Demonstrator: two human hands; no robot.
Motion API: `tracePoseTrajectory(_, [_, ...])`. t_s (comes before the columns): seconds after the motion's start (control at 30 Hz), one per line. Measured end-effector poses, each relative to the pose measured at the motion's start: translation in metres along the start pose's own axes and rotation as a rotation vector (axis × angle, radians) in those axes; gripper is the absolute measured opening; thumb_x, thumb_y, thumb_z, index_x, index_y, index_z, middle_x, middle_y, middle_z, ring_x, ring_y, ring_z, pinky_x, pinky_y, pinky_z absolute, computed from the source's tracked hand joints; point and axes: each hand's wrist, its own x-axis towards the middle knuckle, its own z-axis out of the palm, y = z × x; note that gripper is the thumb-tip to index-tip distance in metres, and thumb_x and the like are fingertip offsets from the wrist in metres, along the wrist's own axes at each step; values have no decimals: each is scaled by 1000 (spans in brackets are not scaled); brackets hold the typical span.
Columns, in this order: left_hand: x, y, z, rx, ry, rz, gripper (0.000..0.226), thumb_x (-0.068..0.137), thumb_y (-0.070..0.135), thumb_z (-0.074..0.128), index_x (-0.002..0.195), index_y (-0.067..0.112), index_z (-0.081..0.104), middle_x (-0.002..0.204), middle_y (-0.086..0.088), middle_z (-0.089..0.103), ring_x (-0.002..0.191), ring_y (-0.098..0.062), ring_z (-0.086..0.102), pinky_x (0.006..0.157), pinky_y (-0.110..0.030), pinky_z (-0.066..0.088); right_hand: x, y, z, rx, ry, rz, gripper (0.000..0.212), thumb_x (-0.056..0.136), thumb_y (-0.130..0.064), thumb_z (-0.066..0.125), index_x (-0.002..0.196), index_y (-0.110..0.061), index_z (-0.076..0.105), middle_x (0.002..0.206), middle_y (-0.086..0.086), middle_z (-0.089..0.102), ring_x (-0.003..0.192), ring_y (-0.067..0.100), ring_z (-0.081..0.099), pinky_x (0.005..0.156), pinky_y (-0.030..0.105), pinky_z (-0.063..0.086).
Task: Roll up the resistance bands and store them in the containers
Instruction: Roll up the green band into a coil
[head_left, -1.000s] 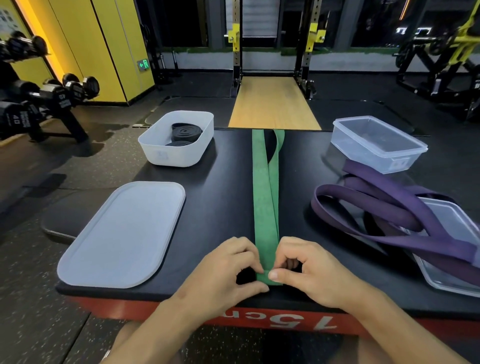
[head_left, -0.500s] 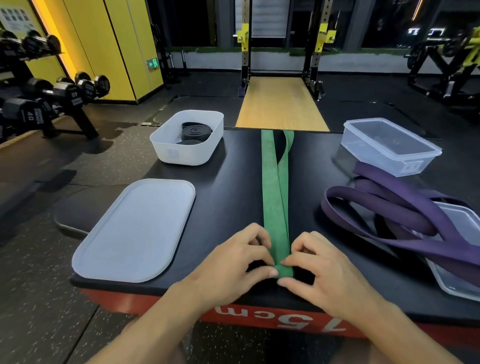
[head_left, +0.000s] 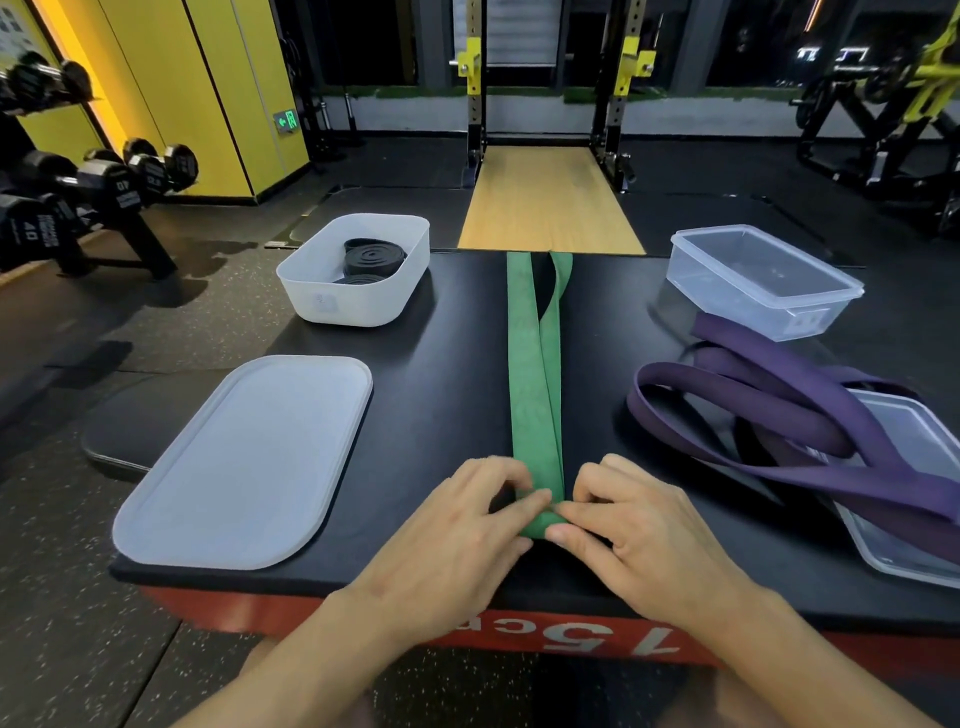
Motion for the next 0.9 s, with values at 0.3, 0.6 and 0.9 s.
tracePoseTrajectory(0.3, [7,-3,3,-142,126,-32,14,99,40,61,104,29,69,106,20,67,102,-2,60,95,-26,44,-1,9,0,48,-12,-47,36,104,-52,51,105,-28,78,89,-17,48,82,5,43,55,29,46])
tracePoseTrajectory(0.6, [14,-12,5,-305,100,-85,21,100,38,65,111,28,80,107,20,74,84,1,57,82,-16,46,-5,9,3,73,-26,20,47,97,-61,54,128,-29,68,109,-20,52,97,5,54,78,24,53])
tracePoseTrajectory(0.9, [27,-18,0,-553,71,-327,8,94,30,77,98,26,82,85,23,74,86,0,69,77,-11,47,13,16,9,325,17,49,24,91,-54,69,101,-32,72,92,-22,64,88,6,58,79,34,51])
